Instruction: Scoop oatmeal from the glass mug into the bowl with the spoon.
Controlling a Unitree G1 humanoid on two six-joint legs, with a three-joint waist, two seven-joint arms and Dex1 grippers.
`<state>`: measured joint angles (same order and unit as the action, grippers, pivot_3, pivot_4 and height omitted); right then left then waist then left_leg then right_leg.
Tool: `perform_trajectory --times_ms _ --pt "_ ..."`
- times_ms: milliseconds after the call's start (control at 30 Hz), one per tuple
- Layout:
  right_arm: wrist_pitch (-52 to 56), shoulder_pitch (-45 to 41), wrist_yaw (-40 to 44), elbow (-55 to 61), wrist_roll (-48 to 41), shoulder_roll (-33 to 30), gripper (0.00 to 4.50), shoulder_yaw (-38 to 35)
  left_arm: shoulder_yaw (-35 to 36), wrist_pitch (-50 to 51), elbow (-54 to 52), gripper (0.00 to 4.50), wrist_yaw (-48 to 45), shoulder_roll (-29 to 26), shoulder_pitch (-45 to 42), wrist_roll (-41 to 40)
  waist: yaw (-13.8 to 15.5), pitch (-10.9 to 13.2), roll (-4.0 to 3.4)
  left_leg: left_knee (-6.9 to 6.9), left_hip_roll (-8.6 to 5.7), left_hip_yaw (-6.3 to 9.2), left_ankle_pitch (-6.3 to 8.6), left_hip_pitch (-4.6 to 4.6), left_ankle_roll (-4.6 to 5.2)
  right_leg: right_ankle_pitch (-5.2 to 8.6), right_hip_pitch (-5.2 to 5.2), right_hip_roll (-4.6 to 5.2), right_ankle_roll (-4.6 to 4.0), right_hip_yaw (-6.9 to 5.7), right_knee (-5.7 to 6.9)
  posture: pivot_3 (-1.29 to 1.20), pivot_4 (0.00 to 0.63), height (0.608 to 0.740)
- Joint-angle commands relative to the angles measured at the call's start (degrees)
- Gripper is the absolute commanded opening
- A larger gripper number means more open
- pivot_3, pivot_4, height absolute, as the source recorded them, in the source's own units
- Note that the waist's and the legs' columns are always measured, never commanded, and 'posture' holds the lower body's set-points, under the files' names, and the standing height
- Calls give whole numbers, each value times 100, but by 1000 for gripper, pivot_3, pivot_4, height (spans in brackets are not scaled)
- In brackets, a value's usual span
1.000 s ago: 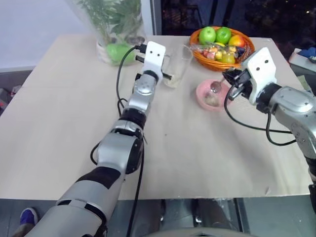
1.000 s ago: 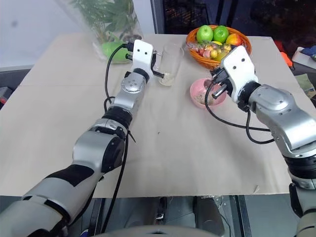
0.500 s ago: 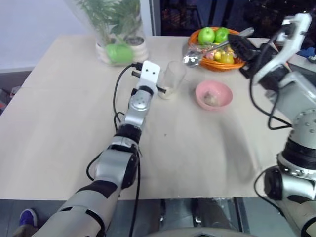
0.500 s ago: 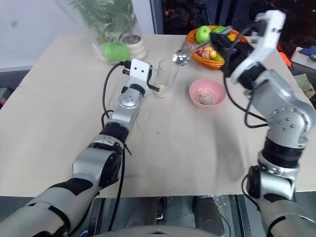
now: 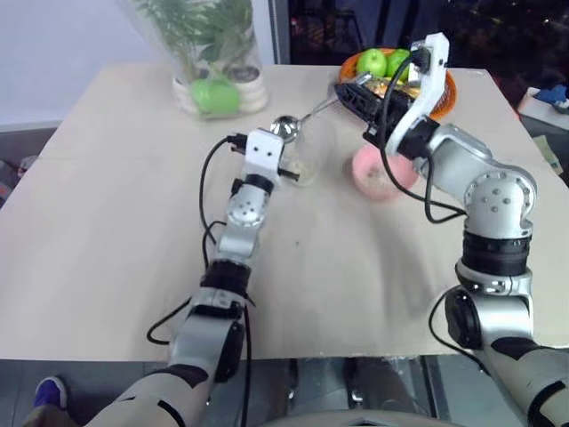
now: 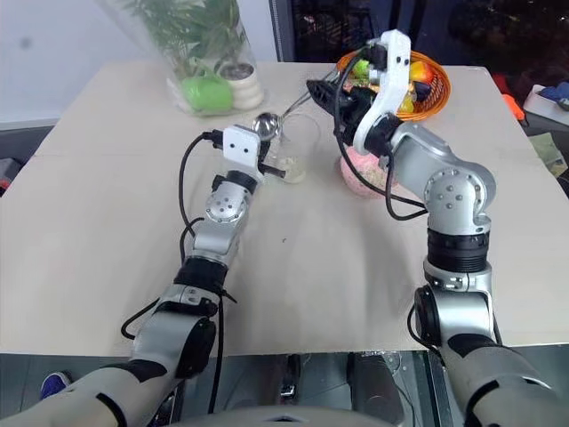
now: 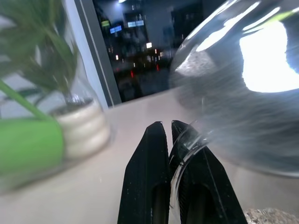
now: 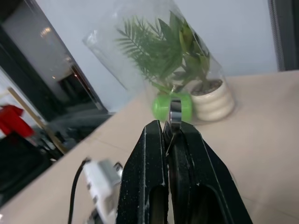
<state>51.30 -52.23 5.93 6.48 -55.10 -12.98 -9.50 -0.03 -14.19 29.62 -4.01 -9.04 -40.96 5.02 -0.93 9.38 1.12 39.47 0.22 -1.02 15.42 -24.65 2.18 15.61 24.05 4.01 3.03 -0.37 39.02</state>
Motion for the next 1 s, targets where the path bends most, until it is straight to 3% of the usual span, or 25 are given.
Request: perform_trajectory --times_ms 33,267,433,667,867,1000 --pt "115 -181 -174 95 -389 -101 0 -525 223 34 -487 62 97 -134 89 -113 7 -1 0 0 0 0 0 0 0 0 -1 0 0 -1 0 0 150 740" --pt "486 -117 -414 249 -691 -282 0 -713 389 99 -530 62 163 -189 221 -188 -1 -1 -1 0 1 -2 0 1 0 0 -1 1 0 1 1 0 150 740" --pt "368 135 -46 428 325 -630 0 298 386 72 -630 62 161 -137 257 -216 -13 -2 -3 0 0 -3 0 0 0 0 -1 1 0 2 0 0 150 740" --pt "-114 -73 452 54 1516 -349 0 1479 356 168 -938 62 178 -17 507 -252 -35 -3 -4 -1 3 -5 0 3 0 0 0 -2 0 5 2 0 150 740" --pt "-383 -182 793 -378 2234 51 0 2014 384 226 -1181 62 187 13 738 -313 -34 -4 -5 0 2 -2 0 3 0 0 0 -2 0 3 0 0 150 740" --pt "-502 -158 1581 -369 2420 -56 0 2270 560 417 -1431 62 148 69 991 -589 -31 -4 -5 0 0 -2 0 3 0 0 -1 -1 0 3 -3 0 150 740"
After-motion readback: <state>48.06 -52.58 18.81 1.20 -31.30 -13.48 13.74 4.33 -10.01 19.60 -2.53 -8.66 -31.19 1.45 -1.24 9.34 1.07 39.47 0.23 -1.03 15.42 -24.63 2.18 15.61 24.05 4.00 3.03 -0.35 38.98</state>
